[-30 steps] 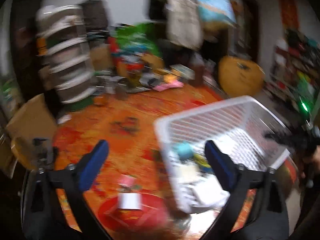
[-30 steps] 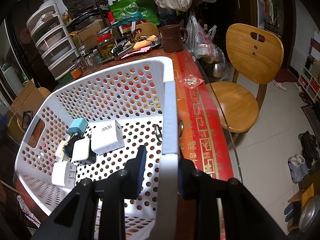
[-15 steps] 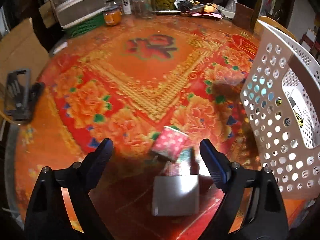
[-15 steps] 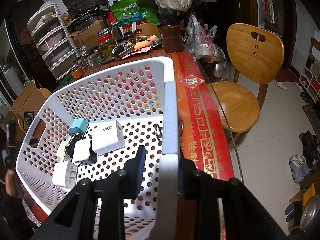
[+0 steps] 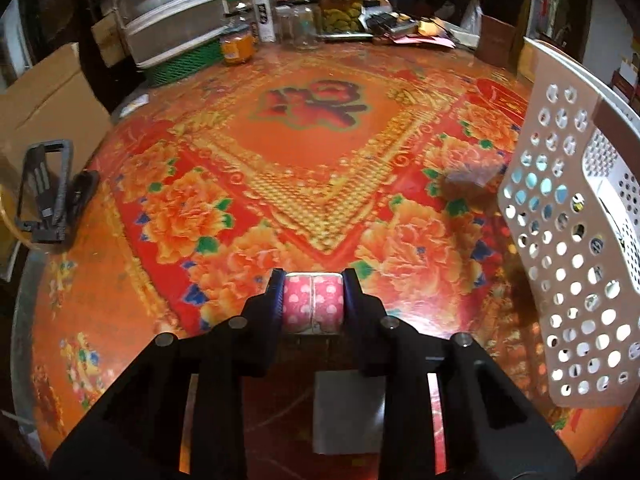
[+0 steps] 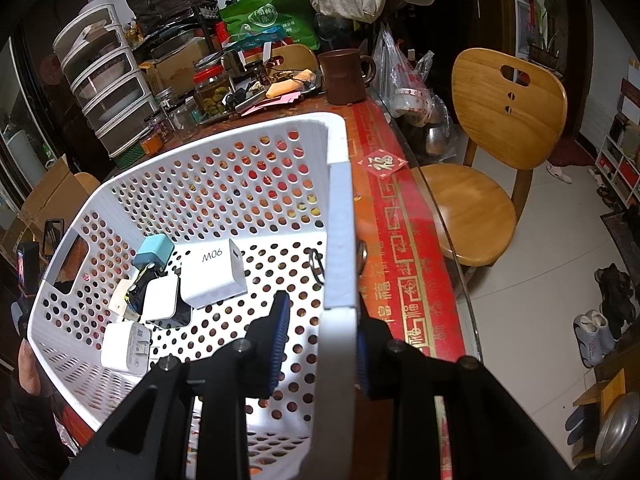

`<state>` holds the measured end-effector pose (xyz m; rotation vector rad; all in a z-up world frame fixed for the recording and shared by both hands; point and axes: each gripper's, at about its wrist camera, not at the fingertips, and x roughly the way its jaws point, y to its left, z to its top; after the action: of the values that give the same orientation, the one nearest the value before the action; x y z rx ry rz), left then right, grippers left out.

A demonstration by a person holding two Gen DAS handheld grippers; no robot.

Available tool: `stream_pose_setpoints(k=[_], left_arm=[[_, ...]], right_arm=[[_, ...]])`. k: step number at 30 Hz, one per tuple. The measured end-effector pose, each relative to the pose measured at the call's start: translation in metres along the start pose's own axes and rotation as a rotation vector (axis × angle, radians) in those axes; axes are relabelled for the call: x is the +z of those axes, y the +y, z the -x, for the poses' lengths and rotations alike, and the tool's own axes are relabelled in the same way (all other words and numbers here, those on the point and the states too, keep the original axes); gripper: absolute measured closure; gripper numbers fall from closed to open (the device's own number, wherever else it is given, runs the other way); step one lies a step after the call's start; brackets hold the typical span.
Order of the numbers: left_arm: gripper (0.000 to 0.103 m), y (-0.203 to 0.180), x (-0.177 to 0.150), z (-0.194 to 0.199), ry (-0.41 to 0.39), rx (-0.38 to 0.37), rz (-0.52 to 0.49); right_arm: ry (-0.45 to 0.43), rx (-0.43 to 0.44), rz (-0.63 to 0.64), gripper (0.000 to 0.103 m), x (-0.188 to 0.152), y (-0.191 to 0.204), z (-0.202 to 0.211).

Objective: Organize rigid objects
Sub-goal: 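Grasp the pink-patterned plug charger with the left tool, then carry the pink plug charger into the basket and open the left tool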

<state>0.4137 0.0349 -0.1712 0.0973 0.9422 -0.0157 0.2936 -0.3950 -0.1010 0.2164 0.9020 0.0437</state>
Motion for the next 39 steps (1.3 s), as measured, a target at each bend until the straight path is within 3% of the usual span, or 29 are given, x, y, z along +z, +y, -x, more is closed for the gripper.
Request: stream_pose_setpoints(k=[9,15,28,39], left_arm=[[0.077,0.018,0.007,0.031,-0.079,0.165,-0.001],[0.077,0.014,0.014,0.067,-0.146,0.201,-0.005],[0.077,-0.064,0.043,0.164,-0.31,0.178,-0.134],[0.077,-0.124,0.06,0.183,-0.338,0.148,-0.228]], right_arm=[[-0.001,0.005,0.001,0.075,0.001,-0.002,0.0],[0.0,0.007,0.003,0.075,0.001,-0.001,0.0],[-0.001,0.012,0.004,0.075,0.001,0.0,0.001],[-0.001,0.018,0.004,0.074,0.002,0.001,0.001]])
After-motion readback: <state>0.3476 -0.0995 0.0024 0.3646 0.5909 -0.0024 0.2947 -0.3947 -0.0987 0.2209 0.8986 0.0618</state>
